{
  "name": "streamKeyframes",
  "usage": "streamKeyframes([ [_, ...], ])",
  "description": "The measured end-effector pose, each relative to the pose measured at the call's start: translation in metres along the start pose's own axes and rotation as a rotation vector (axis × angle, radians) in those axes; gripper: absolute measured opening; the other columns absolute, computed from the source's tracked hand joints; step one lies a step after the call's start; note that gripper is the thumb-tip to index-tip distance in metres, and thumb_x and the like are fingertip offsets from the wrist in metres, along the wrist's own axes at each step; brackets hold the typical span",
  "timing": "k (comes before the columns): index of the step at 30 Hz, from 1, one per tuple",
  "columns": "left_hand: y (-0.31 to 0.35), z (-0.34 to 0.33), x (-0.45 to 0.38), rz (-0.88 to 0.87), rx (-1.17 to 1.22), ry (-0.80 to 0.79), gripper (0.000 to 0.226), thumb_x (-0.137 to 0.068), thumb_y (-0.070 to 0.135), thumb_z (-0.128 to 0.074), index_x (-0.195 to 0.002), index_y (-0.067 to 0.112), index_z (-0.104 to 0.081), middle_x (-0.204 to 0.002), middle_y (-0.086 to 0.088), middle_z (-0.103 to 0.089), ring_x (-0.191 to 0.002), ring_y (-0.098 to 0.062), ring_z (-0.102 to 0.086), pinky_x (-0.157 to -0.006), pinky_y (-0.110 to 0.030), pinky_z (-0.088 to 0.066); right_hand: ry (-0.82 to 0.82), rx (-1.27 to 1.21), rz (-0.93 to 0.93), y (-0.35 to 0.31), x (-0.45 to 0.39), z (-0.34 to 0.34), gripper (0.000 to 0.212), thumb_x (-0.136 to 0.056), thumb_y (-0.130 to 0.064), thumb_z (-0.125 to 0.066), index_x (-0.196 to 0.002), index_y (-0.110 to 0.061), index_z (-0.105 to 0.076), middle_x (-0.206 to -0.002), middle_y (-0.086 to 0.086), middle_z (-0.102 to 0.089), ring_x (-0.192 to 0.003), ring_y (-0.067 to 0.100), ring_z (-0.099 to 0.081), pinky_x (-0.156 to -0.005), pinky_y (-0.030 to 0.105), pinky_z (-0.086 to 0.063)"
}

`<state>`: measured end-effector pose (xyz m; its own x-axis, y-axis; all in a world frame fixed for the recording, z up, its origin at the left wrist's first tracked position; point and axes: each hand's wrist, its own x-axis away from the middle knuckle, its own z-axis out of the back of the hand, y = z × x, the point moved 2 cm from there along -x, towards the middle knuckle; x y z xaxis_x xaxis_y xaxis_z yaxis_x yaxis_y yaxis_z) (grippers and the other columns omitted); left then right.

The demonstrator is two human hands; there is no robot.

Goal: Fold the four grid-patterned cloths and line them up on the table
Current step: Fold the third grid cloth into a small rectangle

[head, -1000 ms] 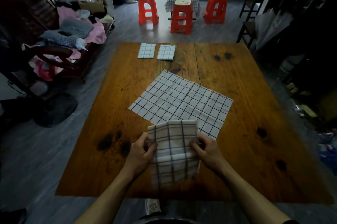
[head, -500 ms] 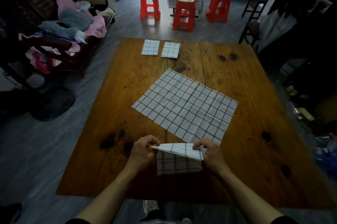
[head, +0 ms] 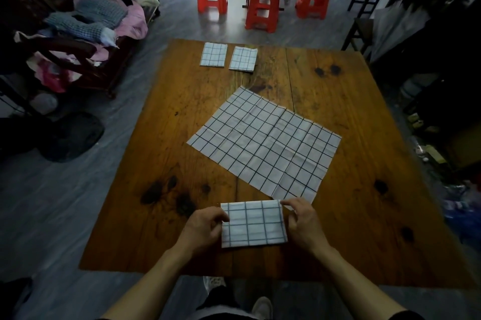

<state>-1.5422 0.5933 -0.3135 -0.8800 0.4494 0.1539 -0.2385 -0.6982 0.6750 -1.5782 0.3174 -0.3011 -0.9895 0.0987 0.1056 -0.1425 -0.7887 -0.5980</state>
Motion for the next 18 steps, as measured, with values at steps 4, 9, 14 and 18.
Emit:
streamKeyframes([
  [4,0.009,-0.008,-0.008,-0.073,-0.331,0.025,0.045,-0.089,0.031,-0.063,-0.132,0.021,-0.056,-0.136,0.001,-0.057,-0.128,-0.017,-0.049,-0.104,-0.035,-0.044,-0.053,0.108,0.079,-0.019,0.003,-0.014,0.039,-0.095,-0.022,-0.057,-0.134,-0.018,-0.054,-0.135,0.0,-0.053,-0.123,0.014,-0.046,-0.109,0.032,-0.04],
  [9,0.032,-0.03,-0.013,-0.124,-0.577,-0.162,0.075,-0.096,0.032,-0.052,-0.156,0.018,-0.01,-0.164,-0.003,-0.003,-0.151,-0.023,-0.001,-0.12,-0.042,-0.001,-0.261,0.338,0.288,-0.047,0.004,-0.047,0.07,-0.098,-0.03,-0.05,-0.155,-0.018,-0.012,-0.162,-0.004,-0.003,-0.151,0.016,0.001,-0.119,0.034,0.008],
  [14,0.025,-0.043,-0.01,-0.087,-0.638,-0.265,0.078,-0.099,0.041,-0.044,-0.156,0.017,0.005,-0.165,-0.006,0.006,-0.151,-0.023,0.009,-0.12,-0.043,0.005,-0.446,0.407,0.273,-0.043,0.01,-0.081,0.081,-0.1,-0.038,-0.043,-0.152,-0.021,0.017,-0.157,-0.003,0.025,-0.147,0.016,0.022,-0.123,0.041,0.005],
  [18,0.017,-0.039,-0.008,-0.072,-0.631,-0.289,0.07,-0.102,0.042,-0.036,-0.156,0.016,0.0,-0.165,-0.007,0.005,-0.151,-0.024,0.004,-0.12,-0.044,0.001,-0.438,0.461,0.23,-0.031,0.01,-0.076,0.075,-0.099,-0.044,-0.035,-0.153,-0.02,0.011,-0.157,-0.002,0.021,-0.148,0.017,0.017,-0.122,0.043,0.007],
])
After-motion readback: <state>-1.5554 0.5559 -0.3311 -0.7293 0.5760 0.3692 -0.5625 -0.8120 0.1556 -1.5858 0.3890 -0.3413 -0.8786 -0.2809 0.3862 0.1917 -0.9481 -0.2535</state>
